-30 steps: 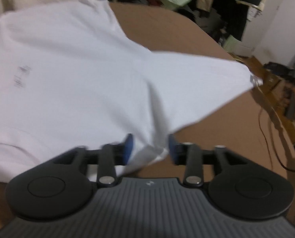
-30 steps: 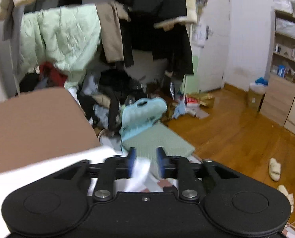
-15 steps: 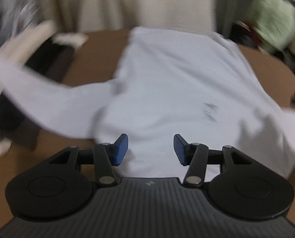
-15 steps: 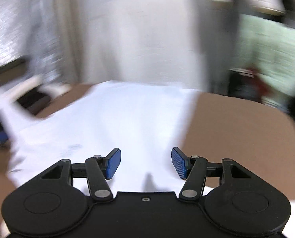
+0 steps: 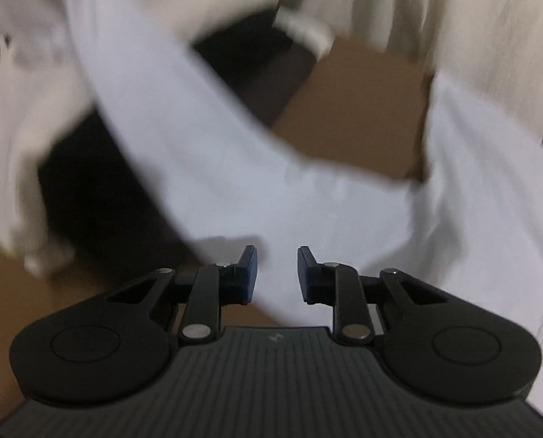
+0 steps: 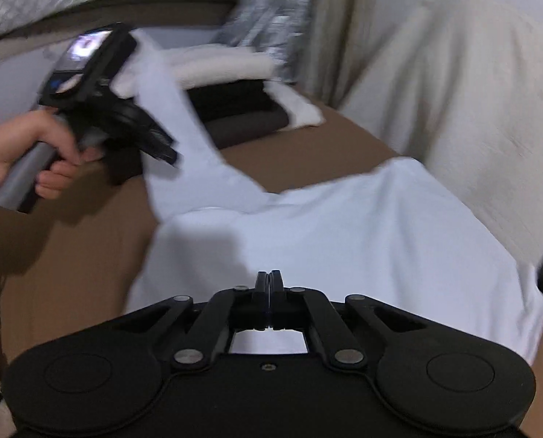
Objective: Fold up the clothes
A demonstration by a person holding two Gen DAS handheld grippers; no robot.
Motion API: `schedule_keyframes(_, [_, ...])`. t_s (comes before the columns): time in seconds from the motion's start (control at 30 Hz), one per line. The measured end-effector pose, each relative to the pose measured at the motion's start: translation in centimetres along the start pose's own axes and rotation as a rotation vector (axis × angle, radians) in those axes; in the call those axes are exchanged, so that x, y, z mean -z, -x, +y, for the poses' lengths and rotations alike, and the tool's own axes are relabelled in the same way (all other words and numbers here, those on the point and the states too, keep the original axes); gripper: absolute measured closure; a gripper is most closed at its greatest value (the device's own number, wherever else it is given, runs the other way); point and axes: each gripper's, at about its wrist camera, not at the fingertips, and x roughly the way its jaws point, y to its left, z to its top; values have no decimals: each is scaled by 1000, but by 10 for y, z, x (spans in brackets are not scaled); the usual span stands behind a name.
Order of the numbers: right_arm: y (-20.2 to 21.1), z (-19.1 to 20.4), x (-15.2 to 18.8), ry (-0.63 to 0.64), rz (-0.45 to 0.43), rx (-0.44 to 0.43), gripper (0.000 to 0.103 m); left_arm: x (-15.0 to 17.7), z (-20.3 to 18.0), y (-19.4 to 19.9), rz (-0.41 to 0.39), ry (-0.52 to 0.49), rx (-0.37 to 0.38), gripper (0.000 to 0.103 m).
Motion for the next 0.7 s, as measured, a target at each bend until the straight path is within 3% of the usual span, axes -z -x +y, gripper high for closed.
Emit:
schedule_keyframes(0.13, [-20, 37, -5, 49, 13, -76, 98, 3, 10, -10, 13, 34, 63, 79])
schedule_keyframes(0.27, [-51, 61, -6, 28, 42, -169, 85, 1, 10, -25, 12, 72, 110, 79])
schedule_keyframes(0.33, [-64, 73, -1, 37, 68, -157, 65, 0, 10, -32, 12, 91, 133, 79])
schedule_keyframes(0.4, [-71, 81, 6, 55, 71, -142, 65, -1, 10, -39, 11, 110, 157, 77])
schedule_keyframes(0.47, [-74, 87, 13, 69, 77, -141, 61, -2, 9, -46, 11, 129, 181, 68])
schedule_keyframes(0.53, [-75, 93, 22, 91, 89, -137, 40, -2, 9, -54, 10, 149, 204, 61])
schedule_keyframes(0.6, [-78, 100, 32, 133, 100, -128, 35, -3, 9, -61, 10, 168, 228, 62])
schedule_keyframes(0.63, [-79, 102, 37, 161, 97, -126, 37, -4, 9, -64, 9, 177, 240, 75])
schedule_keyframes(0.67, [-80, 103, 42, 193, 89, -124, 38, -7, -5, -65, -25, 66, 159, 94])
schedule_keyframes(0.7, [-81, 99, 44, 194, 82, -123, 45, -7, -16, -61, -78, -9, 68, 103])
